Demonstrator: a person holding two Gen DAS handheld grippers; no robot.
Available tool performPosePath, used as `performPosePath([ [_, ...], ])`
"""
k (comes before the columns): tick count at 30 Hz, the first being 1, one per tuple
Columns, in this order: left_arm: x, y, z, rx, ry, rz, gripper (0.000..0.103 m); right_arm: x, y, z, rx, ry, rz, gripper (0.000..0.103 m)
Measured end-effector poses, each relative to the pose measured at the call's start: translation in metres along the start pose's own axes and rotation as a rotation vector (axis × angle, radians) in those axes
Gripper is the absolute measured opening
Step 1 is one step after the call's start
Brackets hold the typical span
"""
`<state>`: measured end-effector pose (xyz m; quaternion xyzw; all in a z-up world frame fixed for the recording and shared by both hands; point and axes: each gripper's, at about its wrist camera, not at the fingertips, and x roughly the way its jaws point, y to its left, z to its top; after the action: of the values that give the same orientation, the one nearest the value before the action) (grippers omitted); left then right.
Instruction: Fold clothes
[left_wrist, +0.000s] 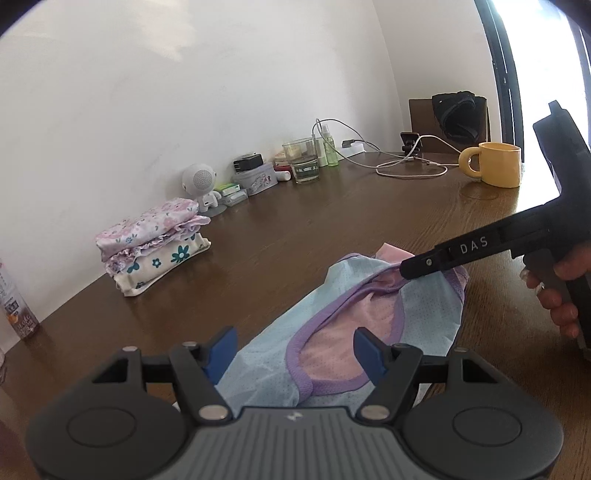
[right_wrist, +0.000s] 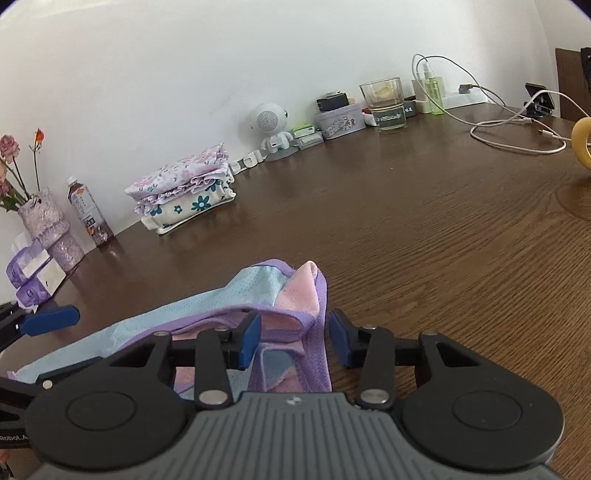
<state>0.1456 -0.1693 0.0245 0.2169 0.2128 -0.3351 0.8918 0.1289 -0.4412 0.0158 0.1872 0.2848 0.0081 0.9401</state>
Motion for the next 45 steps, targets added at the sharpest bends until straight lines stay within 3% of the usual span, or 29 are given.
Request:
performPosePath([
  [4,-0.003,0.014,-0.008,-0.036,0.006,-0.013,0.069,0.004,0.007,-0.001,-0.029,0.007,-0.023,0.038],
  [8,-0.007,0.026,-0.014,-0.055,0.011,-0.025,0.069,0.004,0.017,-0.004,-0.078,0.021,-0.05,0.024],
  [10,-0.01,0.03,-0.016,-0.054,0.008,-0.021,0.069,0.004,0.018,-0.005,-0.083,0.025,-0.058,0.012],
  [13,-0.014,0.036,-0.017,-0.059,0.0,-0.02,0.069,0.005,0.017,-0.005,-0.071,0.026,-0.049,0.006],
  [19,-0.027,0.044,-0.025,-0.06,-0.009,0.006,0.069,-0.005,0.027,-0.003,-0.128,-0.022,-0.038,0.005],
  [28,-0.041,0.055,-0.044,-0.035,0.019,0.027,0.069,-0.025,0.093,0.001,-0.505,-0.137,-0.112,0.005],
  [32,-0.04,0.063,-0.053,-0.039,0.055,0.015,0.061,-0.025,0.129,-0.006,-0.666,-0.133,-0.082,0.005],
  [36,-0.039,0.072,-0.062,-0.049,0.085,0.009,0.042,-0.021,0.17,-0.022,-0.825,-0.125,-0.031,0.005],
  [45,-0.048,0.085,-0.08,-0.09,0.089,0.004,0.042,-0.007,0.206,-0.052,-0.922,-0.046,0.026,0.005],
])
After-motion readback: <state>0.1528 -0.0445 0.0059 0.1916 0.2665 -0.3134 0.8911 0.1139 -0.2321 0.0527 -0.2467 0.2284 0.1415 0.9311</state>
